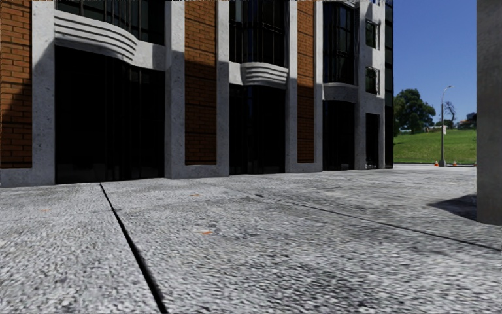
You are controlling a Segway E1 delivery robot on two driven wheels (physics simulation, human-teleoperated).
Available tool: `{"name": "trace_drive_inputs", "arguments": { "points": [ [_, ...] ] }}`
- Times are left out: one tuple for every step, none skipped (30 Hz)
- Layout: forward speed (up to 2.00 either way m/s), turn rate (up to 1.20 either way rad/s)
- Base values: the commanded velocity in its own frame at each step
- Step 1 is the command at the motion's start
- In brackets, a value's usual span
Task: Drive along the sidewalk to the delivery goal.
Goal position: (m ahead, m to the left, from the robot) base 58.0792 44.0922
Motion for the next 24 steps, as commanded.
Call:
{"name": "trace_drive_inputs", "arguments": {
  "points": [
    [2.00, -0.46],
    [2.00, -0.46],
    [2.00, -0.46],
    [2.00, -0.46],
    [2.00, -0.46],
    [2.00, -0.46],
    [2.00, -0.46],
    [2.00, -0.46],
    [2.00, -0.46],
    [2.00, -0.46],
    [2.00, -0.46],
    [2.00, -0.46],
    [2.00, -0.46],
    [2.00, -0.46],
    [2.00, -0.46],
    [2.00, -0.46],
    [2.00, -0.46],
    [2.00, -0.46],
    [2.00, -0.46],
    [2.00, -0.46],
    [2.00, -0.46],
    [2.00, -0.46],
    [2.00, -0.46],
    [2.00, -0.46]
  ]
}}
